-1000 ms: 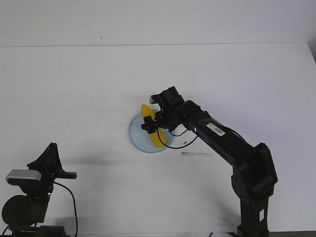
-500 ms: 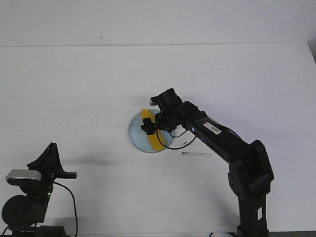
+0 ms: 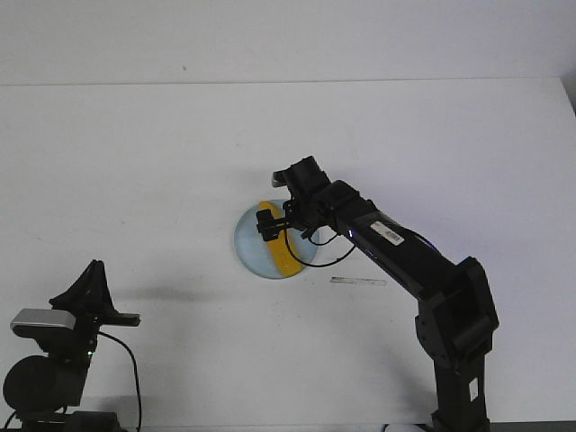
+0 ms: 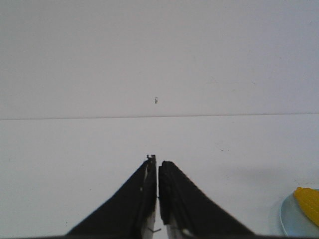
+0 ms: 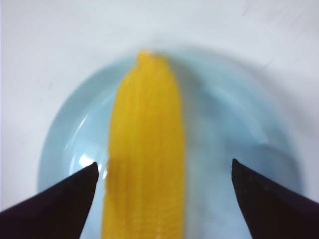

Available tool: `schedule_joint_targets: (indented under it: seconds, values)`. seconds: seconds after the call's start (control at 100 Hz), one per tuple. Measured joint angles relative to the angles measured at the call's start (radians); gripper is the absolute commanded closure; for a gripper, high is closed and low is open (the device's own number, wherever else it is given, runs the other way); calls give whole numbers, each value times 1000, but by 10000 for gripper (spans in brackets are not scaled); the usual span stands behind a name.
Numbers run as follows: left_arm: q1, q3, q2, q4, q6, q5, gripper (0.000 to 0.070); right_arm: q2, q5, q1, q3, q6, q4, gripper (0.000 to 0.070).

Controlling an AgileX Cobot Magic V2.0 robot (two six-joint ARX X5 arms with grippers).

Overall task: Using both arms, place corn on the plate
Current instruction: 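Carry the corn with the right gripper over the blue plate and lower, then open the right gripper to release the corn onto the plate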

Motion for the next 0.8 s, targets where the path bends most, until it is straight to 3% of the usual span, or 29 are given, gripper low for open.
schedule_joint_targets:
  seconds: [0.32, 0.46, 0.61, 0.8]
  values:
    - [0, 0, 0, 0, 0, 0, 698, -85, 30, -1, 3, -83, -31, 121]
    - [0, 0, 0, 0, 0, 0, 698, -124, 89, -1, 3, -121, -40, 274]
    - [0, 0, 0, 0, 0, 0, 698, -148, 212, -1, -13, -164, -59, 330]
    - [0, 0, 0, 0, 0, 0, 698, -204, 226, -24, -129, -193, -28, 599]
